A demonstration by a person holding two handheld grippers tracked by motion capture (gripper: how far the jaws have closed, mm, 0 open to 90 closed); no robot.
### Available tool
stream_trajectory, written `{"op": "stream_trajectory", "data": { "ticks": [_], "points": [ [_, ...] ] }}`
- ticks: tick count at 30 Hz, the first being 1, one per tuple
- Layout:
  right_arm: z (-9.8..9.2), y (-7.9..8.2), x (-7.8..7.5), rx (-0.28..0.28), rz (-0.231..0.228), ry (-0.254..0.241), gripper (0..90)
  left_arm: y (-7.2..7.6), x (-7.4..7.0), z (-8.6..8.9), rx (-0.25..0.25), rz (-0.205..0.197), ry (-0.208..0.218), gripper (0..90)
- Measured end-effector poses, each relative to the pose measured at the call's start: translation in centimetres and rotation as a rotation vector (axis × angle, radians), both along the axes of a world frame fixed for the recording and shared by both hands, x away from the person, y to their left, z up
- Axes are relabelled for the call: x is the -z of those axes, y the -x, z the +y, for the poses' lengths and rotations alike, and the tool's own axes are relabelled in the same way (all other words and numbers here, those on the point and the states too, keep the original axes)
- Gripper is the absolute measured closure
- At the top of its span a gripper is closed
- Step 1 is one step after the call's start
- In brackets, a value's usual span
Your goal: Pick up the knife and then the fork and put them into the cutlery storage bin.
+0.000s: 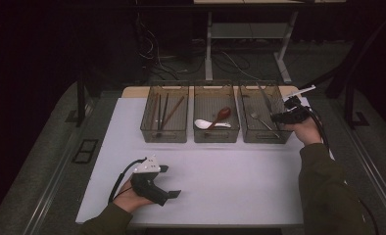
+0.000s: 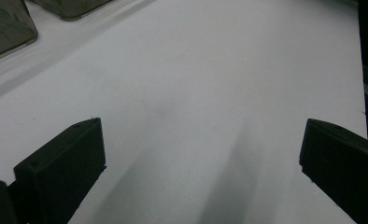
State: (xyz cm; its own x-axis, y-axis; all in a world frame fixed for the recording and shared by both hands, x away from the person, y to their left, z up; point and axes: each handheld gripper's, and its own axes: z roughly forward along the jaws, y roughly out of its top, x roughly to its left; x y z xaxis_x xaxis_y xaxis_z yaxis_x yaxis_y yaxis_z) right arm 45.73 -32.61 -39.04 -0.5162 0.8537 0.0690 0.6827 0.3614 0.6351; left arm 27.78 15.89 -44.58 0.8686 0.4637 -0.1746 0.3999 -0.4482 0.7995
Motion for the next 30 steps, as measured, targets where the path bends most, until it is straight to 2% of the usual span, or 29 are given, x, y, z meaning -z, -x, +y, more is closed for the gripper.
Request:
{"op": "stream_trajectory", "data": {
  "ticks": [5, 12, 21, 26, 30],
  "points": [
    [0.5, -0.6, 0.3, -0.003, 0.033, 0.037, 79.7, 0.0, 0.0, 0.0, 0.004, -0.001, 0.0, 0.0],
    [1.0, -1.1, 0.3, -0.02, 0.052, 0.072, 79.5, 0.0, 0.0, 0.0, 0.007, 0.001, -0.002, 0.0],
    [2.3, -1.9, 0.8, -0.031, 0.101, 0.145, 78.2, 0.0, 0.0, 0.0, 0.008, 0.001, 0.0, 0.0],
    [2.2, -1.9, 0.5, -0.015, 0.07, 0.118, 70.0, 0.0, 0.0, 0.0, 0.009, 0.002, 0.001, 0.0],
    [1.9, -1.8, 0.1, -0.007, 0.065, 0.089, 63.1, 0.1, 0.0, -0.1, 0.01, 0.002, -0.002, 0.0]
  ]
}}
